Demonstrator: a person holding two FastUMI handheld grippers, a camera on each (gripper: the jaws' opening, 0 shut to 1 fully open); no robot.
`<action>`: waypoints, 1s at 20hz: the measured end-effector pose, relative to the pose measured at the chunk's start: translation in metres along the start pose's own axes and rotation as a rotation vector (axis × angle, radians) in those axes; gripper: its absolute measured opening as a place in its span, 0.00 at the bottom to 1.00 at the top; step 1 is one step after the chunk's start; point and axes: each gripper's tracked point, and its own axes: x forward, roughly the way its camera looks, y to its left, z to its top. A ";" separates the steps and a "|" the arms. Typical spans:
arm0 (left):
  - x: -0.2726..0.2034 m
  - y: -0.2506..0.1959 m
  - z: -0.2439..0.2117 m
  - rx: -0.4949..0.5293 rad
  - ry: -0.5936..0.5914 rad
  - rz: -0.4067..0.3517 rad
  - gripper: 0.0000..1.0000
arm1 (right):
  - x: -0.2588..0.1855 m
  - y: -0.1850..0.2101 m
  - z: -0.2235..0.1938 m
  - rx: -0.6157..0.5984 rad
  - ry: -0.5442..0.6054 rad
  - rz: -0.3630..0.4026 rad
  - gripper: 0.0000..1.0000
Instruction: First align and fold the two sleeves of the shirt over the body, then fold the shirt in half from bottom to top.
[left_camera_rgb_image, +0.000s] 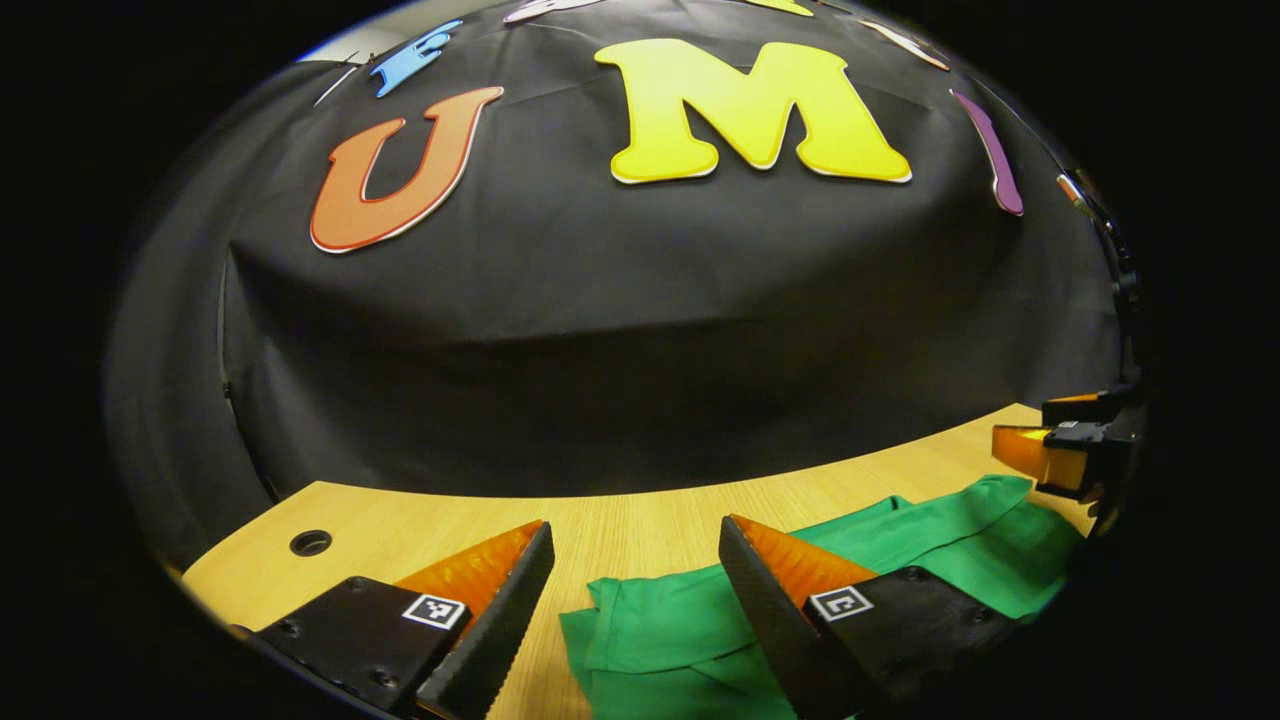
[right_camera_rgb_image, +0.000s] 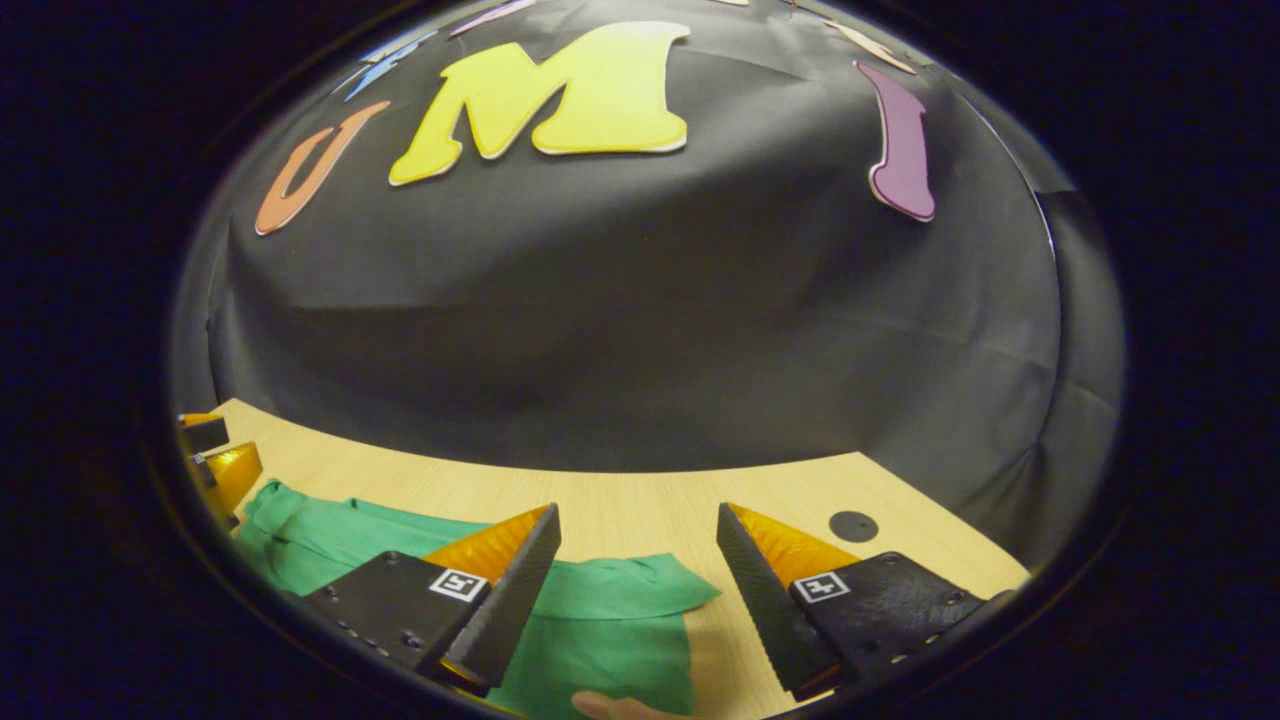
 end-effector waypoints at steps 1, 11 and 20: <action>-0.005 -0.002 -0.001 -0.016 0.012 -0.004 1.00 | -0.012 0.001 0.006 -0.003 -0.005 0.006 0.95; -0.108 -0.029 0.030 -0.045 -0.022 0.022 1.00 | -0.133 -0.010 0.065 -0.027 -0.112 0.066 0.95; -0.270 -0.067 0.086 0.038 -0.126 -0.009 1.00 | -0.307 -0.026 0.066 -0.004 -0.150 0.238 0.95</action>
